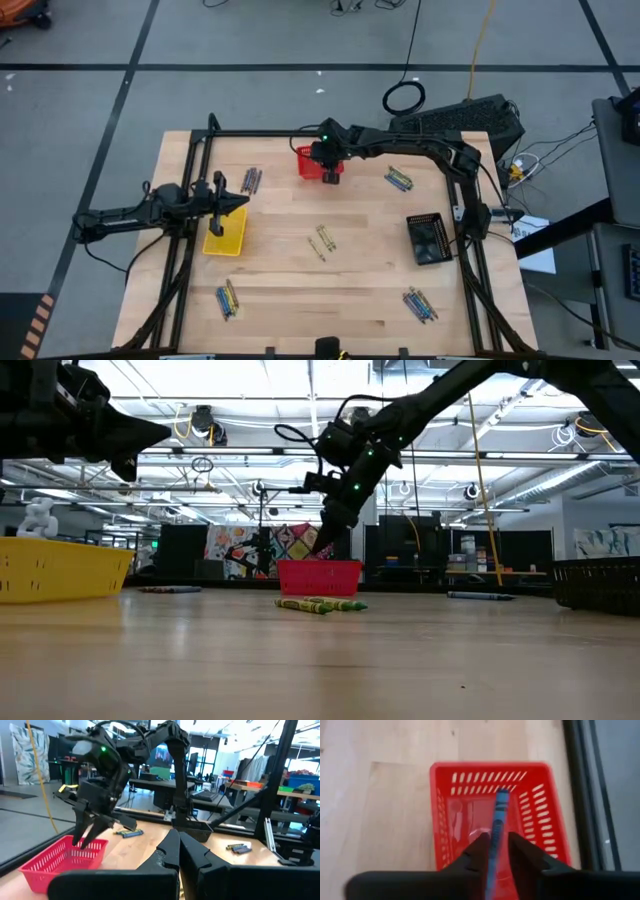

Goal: Sort crayons
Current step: Put the blue crayon into the red bin, then put the green crayon into the black basket

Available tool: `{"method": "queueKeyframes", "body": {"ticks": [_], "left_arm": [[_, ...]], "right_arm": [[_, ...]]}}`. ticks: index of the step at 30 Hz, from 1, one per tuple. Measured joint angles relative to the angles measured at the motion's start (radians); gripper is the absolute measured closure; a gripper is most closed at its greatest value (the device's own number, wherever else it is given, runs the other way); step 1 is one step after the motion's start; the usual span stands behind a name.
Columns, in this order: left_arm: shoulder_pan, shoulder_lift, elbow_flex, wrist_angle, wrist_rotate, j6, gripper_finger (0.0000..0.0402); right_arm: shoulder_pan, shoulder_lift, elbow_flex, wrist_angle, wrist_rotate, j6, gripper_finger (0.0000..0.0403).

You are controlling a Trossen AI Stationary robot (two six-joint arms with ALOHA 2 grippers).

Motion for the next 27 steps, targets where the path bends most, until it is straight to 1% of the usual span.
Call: {"method": "queueKeyframes", "body": {"ticks": [3, 5, 7, 9, 10, 13, 14, 15, 16, 18, 20, 23, 27], "left_arm": [[0.0, 0.0, 0.0, -0.01, 0.0, 0.006, 0.0402], [0.0, 0.0, 0.0, -0.009, -0.006, 0.007, 0.0402], [0.0, 0.0, 0.0, -0.009, -0.029, 0.007, 0.0402], [-0.005, 0.0, 0.0, -0.009, -0.068, 0.008, 0.0402], [-0.011, 0.001, 0.0, -0.008, -0.097, 0.008, 0.0402], [-0.044, 0.009, 0.0, 0.032, -0.169, 0.011, 0.0402], [-0.06, 0.018, 0.0, 0.047, -0.188, 0.019, 0.0402], [-0.08, 0.031, 0.0, 0.071, -0.203, 0.026, 0.0402], [-0.1, 0.046, 0.0, 0.093, -0.22, 0.029, 0.0402], [-0.144, 0.089, 0.001, 0.134, -0.259, 0.034, 0.0402], [-0.192, 0.145, 0.014, 0.128, -0.302, 0.034, 0.0402], [-0.261, 0.257, 0.065, 0.135, -0.395, 0.035, 0.0402], [-0.342, 0.458, 0.168, 0.129, -0.523, 0.051, 0.0402]], "right_arm": [[0.0, -0.008, 0.0, 0.029, 0.005, 0.001, 0.0287], [0.004, -0.028, 0.0, 0.03, 0.056, 0.007, 0.0266], [0.018, -0.055, 0.0, 0.027, 0.127, 0.02, 0.0254], [0.042, -0.09, 0.0, 0.005, 0.128, 0.048, 0.025], [0.058, -0.106, 0.0, 0.007, 0.103, 0.078, 0.025], [0.121, -0.129, -0.006, 0.0, -0.04, 0.156, 0.0259], [0.15, -0.132, -0.024, -0.001, -0.074, 0.163, 0.0263], [0.182, -0.132, -0.048, 0.002, -0.084, 0.166, 0.0267], [0.217, -0.13, -0.073, 0.012, -0.077, 0.171, 0.0272], [0.288, -0.127, -0.128, 0.047, -0.026, 0.192, 0.0281], [0.353, -0.129, -0.179, 0.075, 0.051, 0.223, 0.0292], [0.428, -0.148, -0.246, 0.064, 0.176, 0.286, 0.031], [0.491, -0.226, -0.365, 0.111, 0.184, 0.389, 0.033]]}}
